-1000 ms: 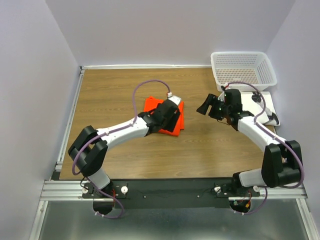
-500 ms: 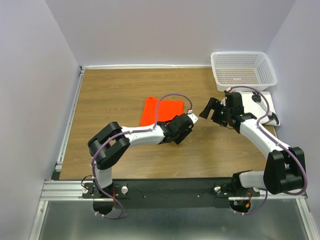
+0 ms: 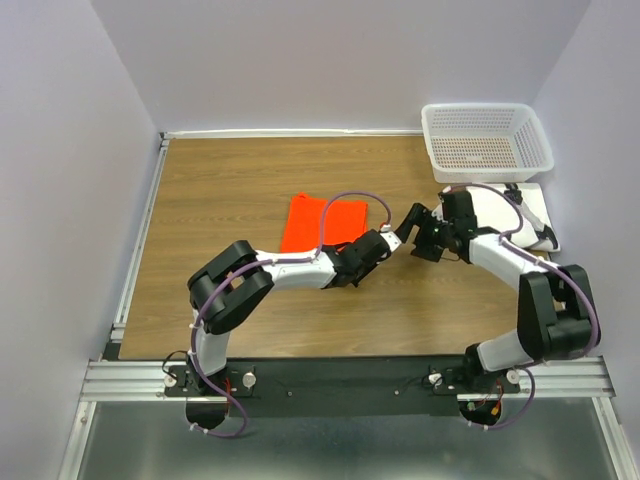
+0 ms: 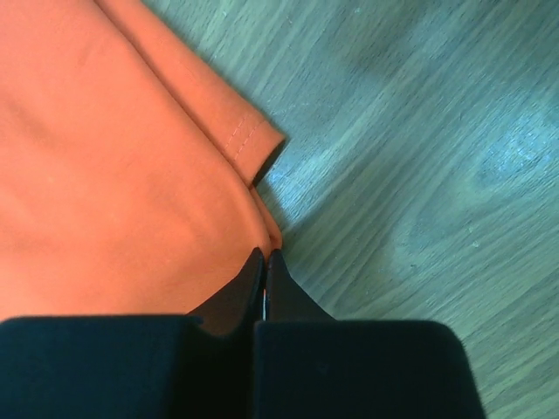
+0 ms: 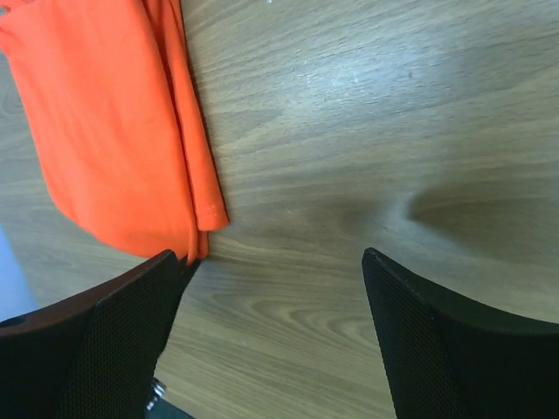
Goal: Fold and stack the t-shirts
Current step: Neatly place the folded tshirt to the corner
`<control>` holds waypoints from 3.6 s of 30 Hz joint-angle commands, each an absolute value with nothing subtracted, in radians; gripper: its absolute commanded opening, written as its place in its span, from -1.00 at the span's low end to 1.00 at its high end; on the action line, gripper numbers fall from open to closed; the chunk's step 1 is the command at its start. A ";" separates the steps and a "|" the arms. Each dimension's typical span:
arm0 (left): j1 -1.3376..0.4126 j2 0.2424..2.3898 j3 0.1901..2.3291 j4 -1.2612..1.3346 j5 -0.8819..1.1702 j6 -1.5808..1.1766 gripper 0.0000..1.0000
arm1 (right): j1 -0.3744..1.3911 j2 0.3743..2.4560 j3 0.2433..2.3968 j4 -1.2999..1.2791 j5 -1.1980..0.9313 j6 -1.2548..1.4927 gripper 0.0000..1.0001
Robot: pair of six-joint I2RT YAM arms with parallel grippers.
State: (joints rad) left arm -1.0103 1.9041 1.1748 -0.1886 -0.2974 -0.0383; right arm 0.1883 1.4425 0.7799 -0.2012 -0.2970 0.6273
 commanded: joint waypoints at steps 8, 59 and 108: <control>-1.019 1.827 1.146 -0.118 -0.186 -0.120 -1.00 | 0.209 1.736 0.672 0.354 -0.575 0.940 0.69; -0.440 1.201 0.910 -0.140 -0.365 -0.270 0.25 | 0.186 1.845 1.419 -0.744 0.655 0.009 -0.99; -0.457 1.215 0.862 -0.087 -0.446 -0.279 0.39 | -0.333 1.922 1.614 -0.549 0.765 0.032 0.64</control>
